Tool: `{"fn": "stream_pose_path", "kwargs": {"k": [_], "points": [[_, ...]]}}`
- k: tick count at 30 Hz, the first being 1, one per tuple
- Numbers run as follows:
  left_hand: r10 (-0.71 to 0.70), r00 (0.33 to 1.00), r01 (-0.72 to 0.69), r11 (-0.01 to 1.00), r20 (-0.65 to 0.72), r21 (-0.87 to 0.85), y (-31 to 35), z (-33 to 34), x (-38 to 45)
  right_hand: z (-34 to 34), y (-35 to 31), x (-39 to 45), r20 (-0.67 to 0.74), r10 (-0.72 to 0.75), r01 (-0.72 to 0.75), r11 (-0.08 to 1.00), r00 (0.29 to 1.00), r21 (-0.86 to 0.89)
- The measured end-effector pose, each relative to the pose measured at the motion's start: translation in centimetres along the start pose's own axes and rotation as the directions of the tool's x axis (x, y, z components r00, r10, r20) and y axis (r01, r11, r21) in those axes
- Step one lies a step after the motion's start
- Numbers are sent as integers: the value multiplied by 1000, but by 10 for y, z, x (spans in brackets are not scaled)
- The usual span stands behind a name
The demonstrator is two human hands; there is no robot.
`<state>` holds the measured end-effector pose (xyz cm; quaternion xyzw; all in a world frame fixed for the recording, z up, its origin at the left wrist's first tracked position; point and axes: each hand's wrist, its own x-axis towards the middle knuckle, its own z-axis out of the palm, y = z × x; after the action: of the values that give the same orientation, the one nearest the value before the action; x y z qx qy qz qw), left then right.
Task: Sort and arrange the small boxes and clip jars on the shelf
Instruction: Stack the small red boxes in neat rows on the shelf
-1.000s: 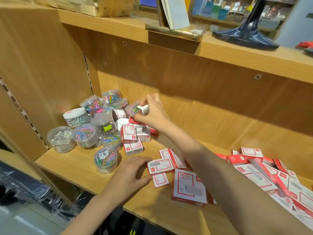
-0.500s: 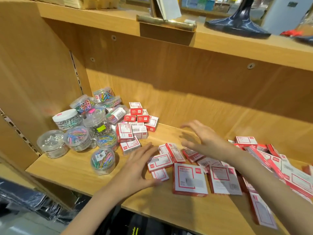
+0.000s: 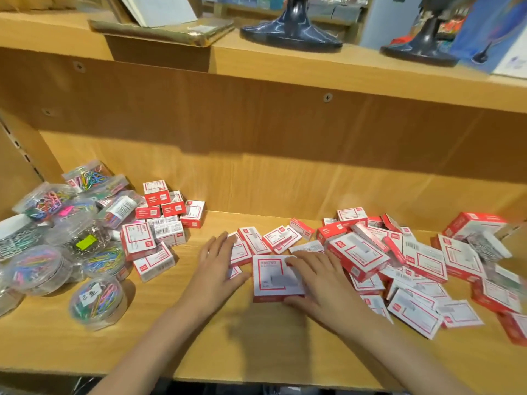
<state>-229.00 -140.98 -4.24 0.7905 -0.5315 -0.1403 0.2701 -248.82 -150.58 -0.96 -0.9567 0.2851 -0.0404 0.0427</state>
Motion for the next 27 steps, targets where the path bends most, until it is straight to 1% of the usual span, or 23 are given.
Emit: {"fn": "stream_pose_path", "kwargs": {"k": [1, 3, 5, 7, 8, 9, 12, 15, 17, 20, 22, 24, 26, 27], "points": [[-17, 999, 17, 1000, -35, -14, 1, 1, 5, 1, 1, 3, -18, 0, 1, 998, 1000, 59], [-49, 996, 48, 999, -69, -25, 1, 1, 15, 5, 4, 11, -59, 2, 5, 993, 998, 119], [-88, 993, 85, 996, -81, -36, 1, 0, 24, 4, 8, 21, -53, 31, -24, 991, 998, 131], [-119, 989, 115, 992, -86, -58, 2, -2, 30, 5, 9, 27, -89, 73, -58, 986, 993, 158], [-126, 988, 121, 991, -86, -63, 3, -2, 31, 6, 10, 30, -68, 82, -70, 983, 994, 171], [-131, 987, 126, 990, -90, -57, 6, -2, 28, 7, 9, 32, -48, 83, -72, 979, 995, 189], [-159, 981, 159, 987, -114, -11, 16, 4, 10, 11, 8, 38, -91, 109, -88, 975, 990, 206], [-145, 982, 152, 987, -125, 52, 30, 7, -12, 13, 8, 45, -150, 111, -79, 975, 982, 206], [-131, 984, 142, 986, -124, 83, 37, 12, -23, 7, 11, 43, -165, 118, -81, 974, 979, 213], [-123, 974, 144, 984, -192, 102, 42, 19, -31, -13, 28, 28, -239, 118, -59, 970, 964, 238], [-44, 963, 88, 984, -265, 156, 46, 23, -28, -30, 50, 12, -278, 152, -83, 966, 949, 244], [34, 950, 20, 986, -310, 169, 57, 28, -20, -42, 78, -5, -324, 197, -123, 964, 925, 236], [50, 943, -9, 992, -329, 126, 67, 29, -8, -45, 106, -20, -326, 281, -209, 948, 903, 240], [10, 938, 20, 996, -345, 85, 71, 26, 1, -45, 117, -26, -316, 315, -246, 939, 895, 240]]}}
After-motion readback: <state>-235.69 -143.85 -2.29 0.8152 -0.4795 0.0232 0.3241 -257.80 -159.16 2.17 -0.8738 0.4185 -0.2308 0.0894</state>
